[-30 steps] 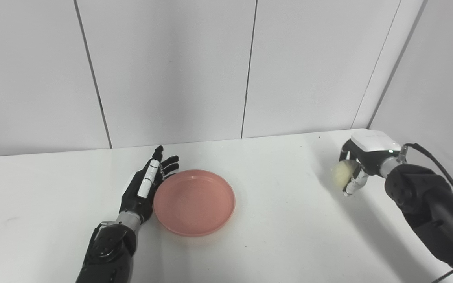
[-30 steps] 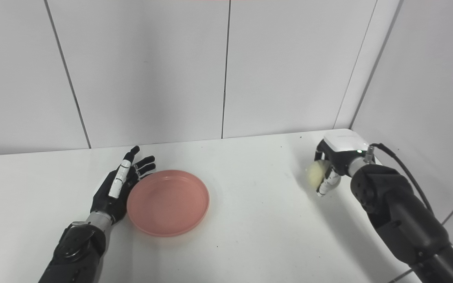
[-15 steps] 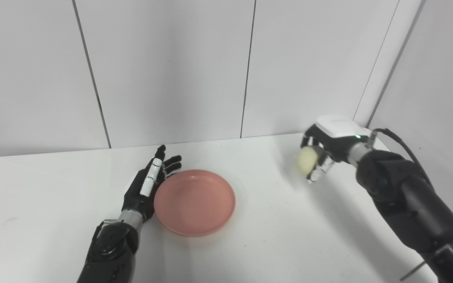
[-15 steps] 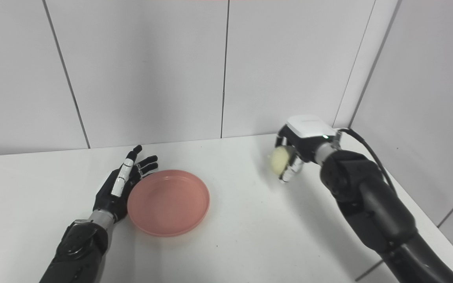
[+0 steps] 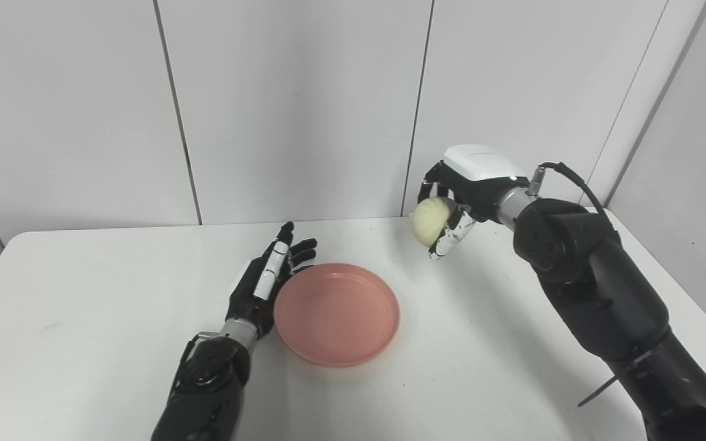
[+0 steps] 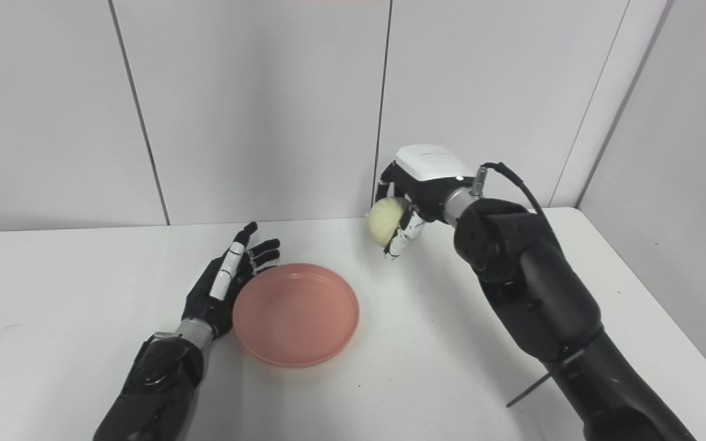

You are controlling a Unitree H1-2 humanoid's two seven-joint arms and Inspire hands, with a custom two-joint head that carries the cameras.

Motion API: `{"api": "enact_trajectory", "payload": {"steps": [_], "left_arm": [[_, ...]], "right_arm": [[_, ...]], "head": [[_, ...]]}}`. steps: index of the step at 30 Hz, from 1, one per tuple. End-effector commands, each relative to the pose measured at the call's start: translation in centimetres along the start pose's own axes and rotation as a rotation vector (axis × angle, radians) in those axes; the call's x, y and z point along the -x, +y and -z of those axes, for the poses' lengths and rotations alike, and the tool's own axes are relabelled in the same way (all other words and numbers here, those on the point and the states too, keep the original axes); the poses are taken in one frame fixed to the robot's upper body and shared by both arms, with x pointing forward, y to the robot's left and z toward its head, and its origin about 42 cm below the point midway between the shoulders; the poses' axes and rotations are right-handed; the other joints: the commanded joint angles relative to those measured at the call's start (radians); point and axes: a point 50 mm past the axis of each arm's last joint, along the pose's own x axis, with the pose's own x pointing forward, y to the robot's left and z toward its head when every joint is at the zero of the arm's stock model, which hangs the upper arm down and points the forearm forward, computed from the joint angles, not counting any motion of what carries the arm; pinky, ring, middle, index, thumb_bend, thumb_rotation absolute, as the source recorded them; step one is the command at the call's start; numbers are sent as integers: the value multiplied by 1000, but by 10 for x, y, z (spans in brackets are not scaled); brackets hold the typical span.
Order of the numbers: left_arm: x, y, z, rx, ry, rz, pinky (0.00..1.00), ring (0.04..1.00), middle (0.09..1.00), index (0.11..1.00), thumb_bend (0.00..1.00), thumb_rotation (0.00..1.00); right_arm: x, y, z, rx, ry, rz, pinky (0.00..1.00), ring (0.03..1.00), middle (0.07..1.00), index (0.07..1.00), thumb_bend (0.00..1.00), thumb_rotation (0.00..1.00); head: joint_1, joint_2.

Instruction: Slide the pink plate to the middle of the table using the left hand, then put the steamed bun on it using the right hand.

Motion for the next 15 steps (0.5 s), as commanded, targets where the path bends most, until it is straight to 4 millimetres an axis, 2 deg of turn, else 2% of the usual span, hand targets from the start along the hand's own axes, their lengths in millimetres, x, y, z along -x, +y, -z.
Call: {"api": "enact_trajectory", "payload": {"steps": [1,3,6,8,10,11,13,15], "left_arm": [[10,-6,29,21,109,-6,776,841,802,939,731,808],[9,-7,30,24,105,0,778,841,801,938,738,799],[8,-10,32,17,105,7,781,840,806,941,748,805],[7,-13,34,12,103,10,775,837,805,944,747,808],[6,-14,34,13,102,11,771,835,809,951,745,807],[6,-15,34,15,102,11,768,835,810,954,744,803],[6,-17,35,19,102,13,766,835,811,958,745,794],[6,-18,35,18,102,15,759,832,811,960,741,791]], "right_arm": [[-2,-31,-18,21,-44,86,184,276,429,504,525,0],[-4,-31,-24,30,-56,78,191,284,407,515,523,0],[-7,-31,-33,17,-72,66,177,266,463,489,529,0],[-10,-30,-38,17,-90,59,172,261,469,486,530,0],[-14,-29,-44,13,-109,50,189,280,419,509,524,0],[-16,-29,-47,14,-115,45,182,271,455,493,527,0],[-19,-26,-52,24,-125,40,159,241,468,487,529,0],[-21,-23,-57,24,-136,36,168,253,470,486,529,0]], "head": [[4,1],[18,-1],[43,-6],[54,-7],[60,-8],[64,-8],[75,-6],[76,-5]]}}
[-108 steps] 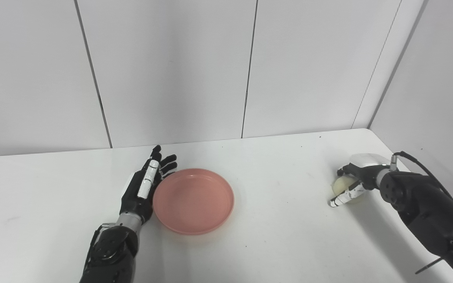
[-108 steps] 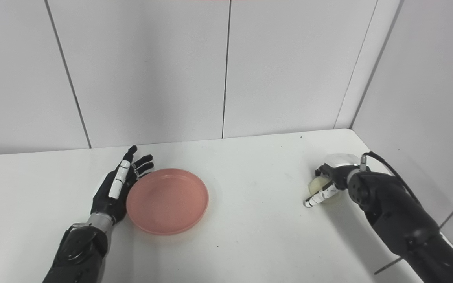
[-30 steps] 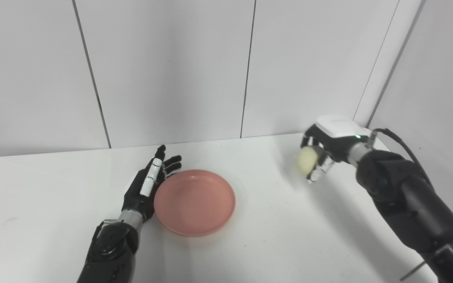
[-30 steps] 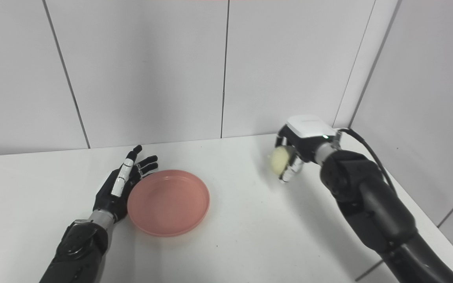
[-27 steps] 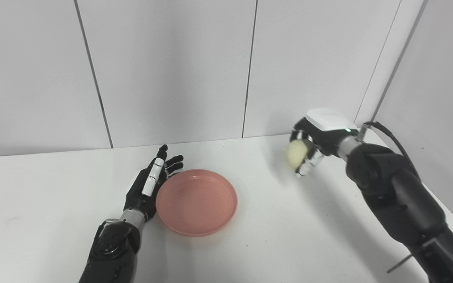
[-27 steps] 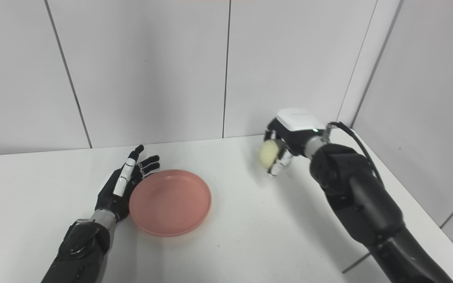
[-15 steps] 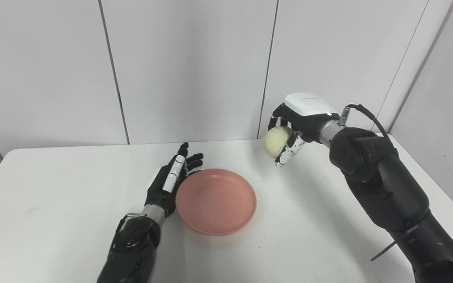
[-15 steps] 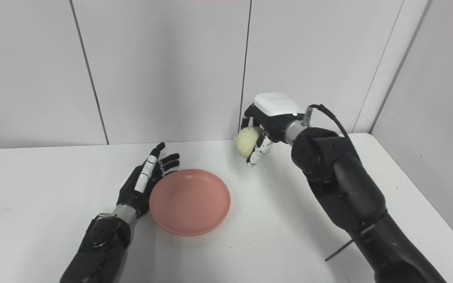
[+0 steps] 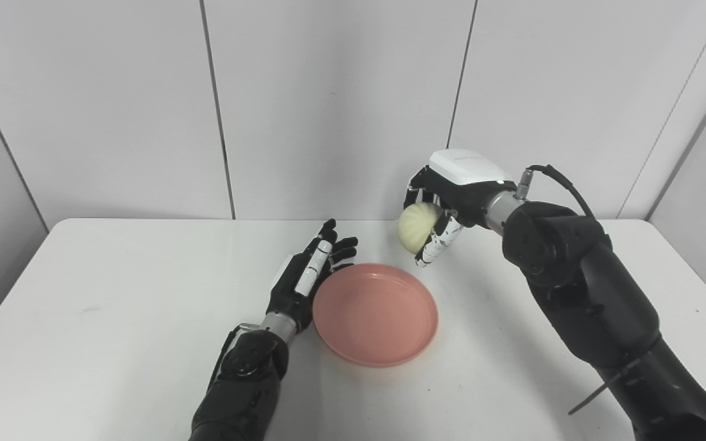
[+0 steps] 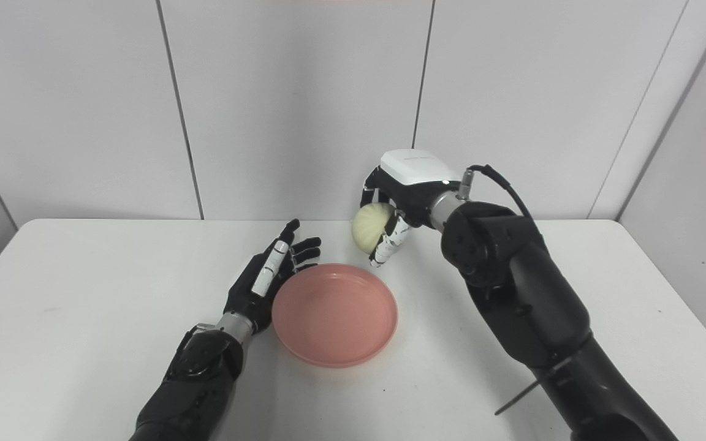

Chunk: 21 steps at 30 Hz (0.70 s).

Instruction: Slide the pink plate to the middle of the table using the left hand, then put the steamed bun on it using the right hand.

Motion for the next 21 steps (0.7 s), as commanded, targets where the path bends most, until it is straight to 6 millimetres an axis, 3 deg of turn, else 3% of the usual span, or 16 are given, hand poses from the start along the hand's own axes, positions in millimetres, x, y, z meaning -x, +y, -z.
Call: {"api": "enact_trajectory", "payload": {"steps": [1,6,11,18,21], "left_arm": [[13,-4,30,12,117,-3,755,831,811,961,738,790],[13,-5,30,0,114,-1,728,820,807,964,733,796],[12,-6,29,-2,110,3,722,812,804,961,737,804],[13,-5,29,4,109,7,708,807,802,960,741,807],[14,-5,29,12,110,8,723,811,804,963,738,804]], "right_arm": [[-1,-25,-16,26,-50,84,171,259,471,486,529,0],[-9,-11,-30,18,-65,54,163,246,472,487,528,0],[-16,1,-39,37,-75,31,244,366,459,533,514,0],[-25,22,-44,45,-60,-16,208,405,503,490,518,0],[-27,33,-45,54,-52,-44,232,381,469,523,515,0]], "head": [[1,1],[2,4],[2,9],[-3,15],[-7,18]]}}
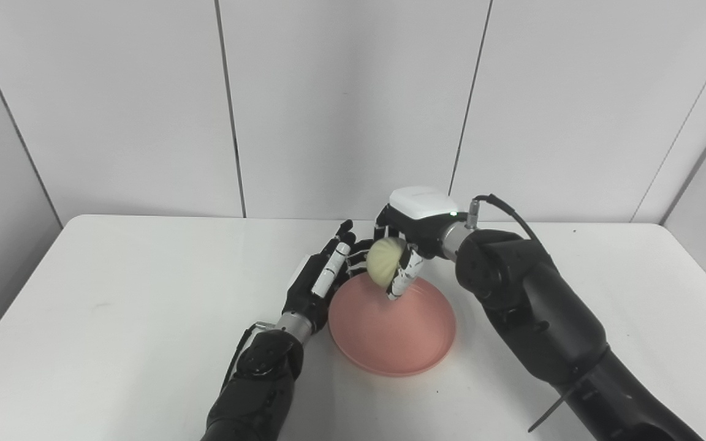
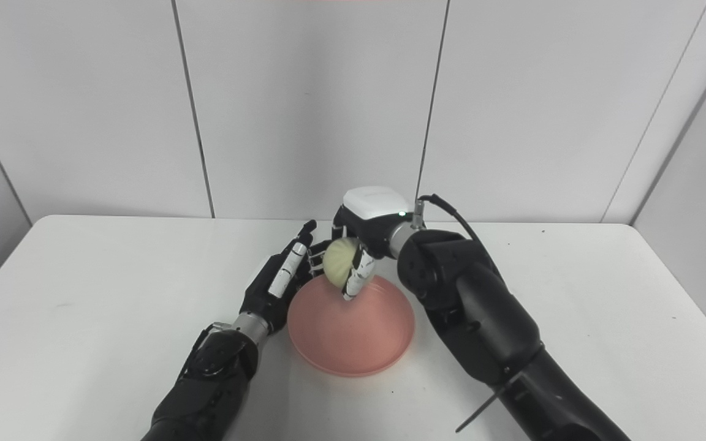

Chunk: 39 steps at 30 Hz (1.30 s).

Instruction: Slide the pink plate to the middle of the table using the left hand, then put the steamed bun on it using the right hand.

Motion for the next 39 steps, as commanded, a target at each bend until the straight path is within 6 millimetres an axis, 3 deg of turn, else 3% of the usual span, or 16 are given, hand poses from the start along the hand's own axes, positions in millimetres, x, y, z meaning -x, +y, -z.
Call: {"api": "enact_trajectory", "payload": {"steps": [1,7,22,25,29,32,38,39], "left_arm": [[15,-1,28,30,116,-5,726,813,805,963,735,804],[16,2,27,23,120,-5,733,818,798,957,750,802],[17,2,27,6,118,-3,746,820,803,955,756,826],[17,2,26,10,120,-3,744,819,802,958,750,819],[16,1,26,17,121,-3,746,820,799,955,744,808],[16,1,26,19,120,-2,740,816,797,954,742,814],[15,1,24,21,120,2,733,814,798,951,730,806],[15,1,24,19,120,2,723,810,797,950,728,808]], "right_arm": [[0,-15,-8,39,-17,61,250,374,462,535,514,0],[-7,-3,-6,48,-3,20,334,392,483,536,515,0],[-11,23,-2,38,23,-40,249,369,452,544,512,0],[-11,24,-2,51,23,-56,285,381,457,544,514,0],[-9,23,-2,89,35,-91,392,488,487,505,527,6],[-9,23,-2,106,37,-115,431,534,598,495,524,135],[-11,27,1,124,47,-134,384,501,582,495,523,154],[-11,28,1,126,47,-135,390,511,589,526,587,177]], "head": [[0,2],[-13,5],[-18,10],[-19,10],[-16,10],[-17,11],[-19,12],[-19,12]]}}
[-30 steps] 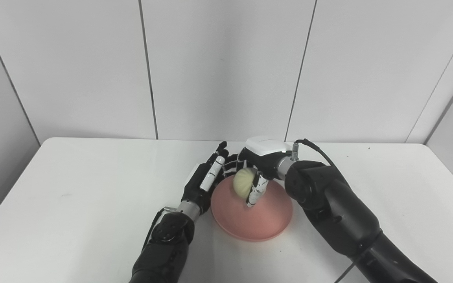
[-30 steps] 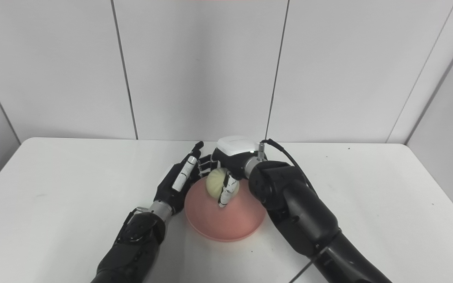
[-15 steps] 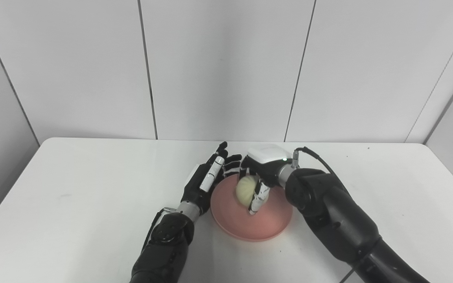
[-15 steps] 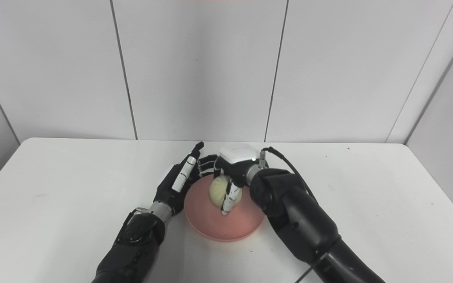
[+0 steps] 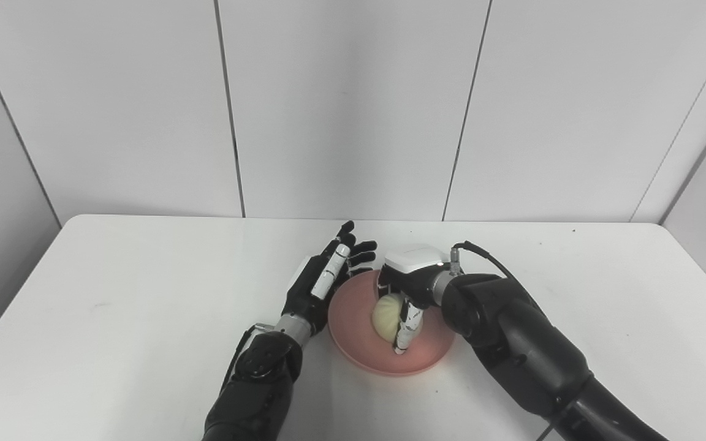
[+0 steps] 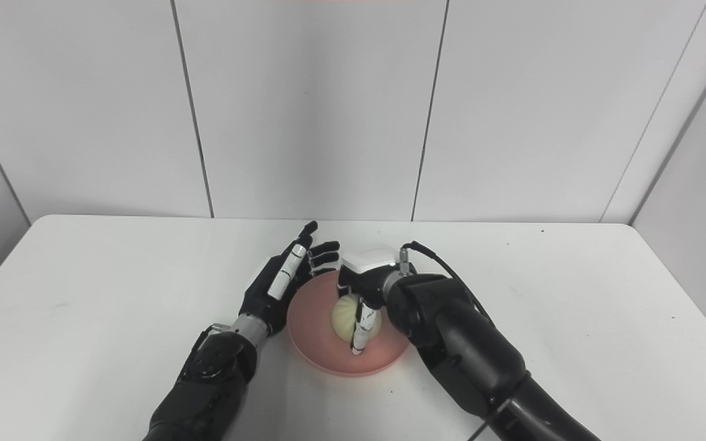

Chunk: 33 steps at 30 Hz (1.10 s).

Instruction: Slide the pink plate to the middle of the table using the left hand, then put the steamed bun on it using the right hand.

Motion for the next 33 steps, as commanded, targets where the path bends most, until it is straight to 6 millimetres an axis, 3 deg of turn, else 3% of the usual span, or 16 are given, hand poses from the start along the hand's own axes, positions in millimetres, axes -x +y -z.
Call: {"api": "enact_trajectory", "payload": {"steps": [1,4,6,11,16,23,30,33], "left_arm": [[13,1,24,15,115,-10,718,807,796,950,727,809],[13,1,24,12,120,-10,721,808,797,950,723,815],[13,1,24,10,121,-8,721,808,799,950,724,819],[13,2,24,2,128,-10,720,807,797,951,739,826],[13,2,24,-4,127,-12,714,803,793,950,736,828],[14,3,24,0,124,-11,736,818,797,951,748,826],[15,4,24,5,118,-15,745,817,791,945,741,807],[16,5,25,17,116,-16,755,826,802,948,746,802]], "right_arm": [[5,-27,1,50,-3,70,394,515,592,587,713,223],[6,-26,2,35,-2,75,413,531,599,654,853,303],[7,-27,3,24,-4,81,444,581,652,682,921,375],[9,-27,6,24,-3,93,549,714,768,720,989,425],[13,-28,9,20,-14,112,594,785,811,733,1000,429],[24,-33,11,28,-23,150,607,814,838,734,998,420],[44,-43,17,-6,-19,255,593,783,813,700,992,387],[54,-46,23,-52,-20,315,579,770,799,699,935,419]], "head": [[0,1],[0,1],[-1,2],[-1,2],[-2,2],[-5,3],[-13,7],[-15,7]]}}
